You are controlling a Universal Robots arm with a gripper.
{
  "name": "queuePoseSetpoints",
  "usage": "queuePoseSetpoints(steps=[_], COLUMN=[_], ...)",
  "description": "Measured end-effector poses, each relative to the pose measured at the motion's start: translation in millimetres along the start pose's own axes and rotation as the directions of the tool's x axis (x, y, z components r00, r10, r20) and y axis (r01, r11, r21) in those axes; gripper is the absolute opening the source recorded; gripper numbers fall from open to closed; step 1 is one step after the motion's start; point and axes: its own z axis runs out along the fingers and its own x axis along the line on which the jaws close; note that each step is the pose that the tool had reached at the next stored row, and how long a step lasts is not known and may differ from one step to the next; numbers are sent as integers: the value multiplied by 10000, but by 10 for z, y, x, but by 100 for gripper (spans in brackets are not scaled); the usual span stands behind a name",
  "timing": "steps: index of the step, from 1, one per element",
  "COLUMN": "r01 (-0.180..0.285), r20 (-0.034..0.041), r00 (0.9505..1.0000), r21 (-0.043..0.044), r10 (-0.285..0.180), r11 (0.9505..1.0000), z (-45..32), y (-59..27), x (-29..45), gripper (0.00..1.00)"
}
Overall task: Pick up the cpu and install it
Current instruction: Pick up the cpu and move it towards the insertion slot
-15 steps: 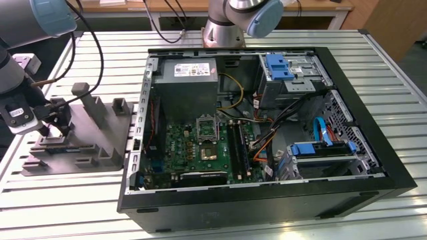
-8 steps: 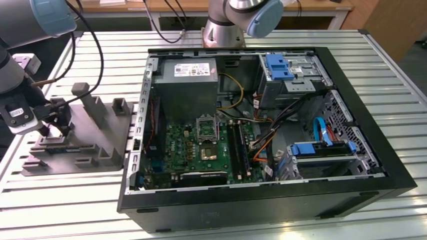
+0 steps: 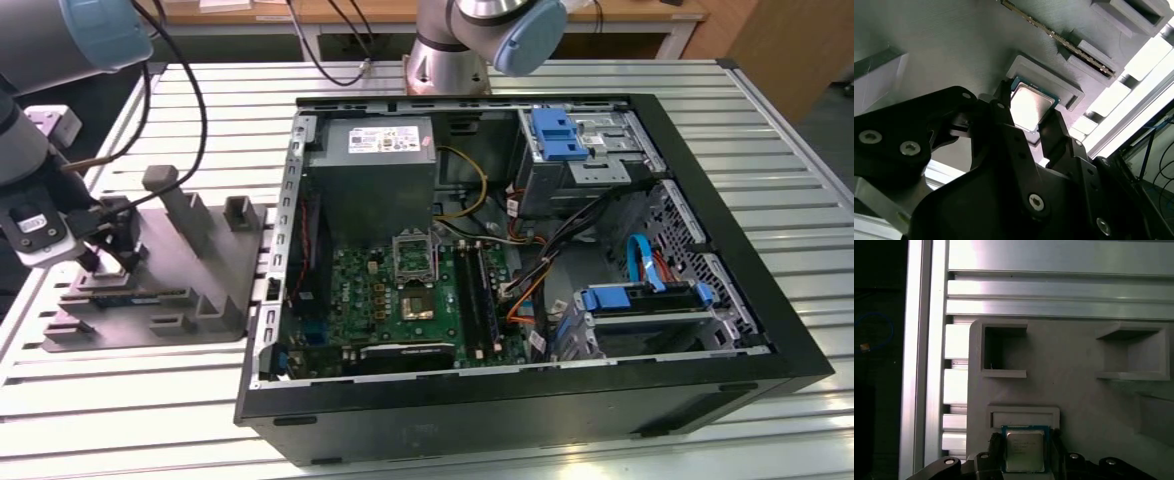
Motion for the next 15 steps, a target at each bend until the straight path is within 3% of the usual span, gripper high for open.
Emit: queuePoseSetpoints(steps=[15], r01=[0], r20=[-1], r00=[10000], r21=[0], r10=[0], r11=[10000], z=[-214], y=[8], x=[1], gripper=[47])
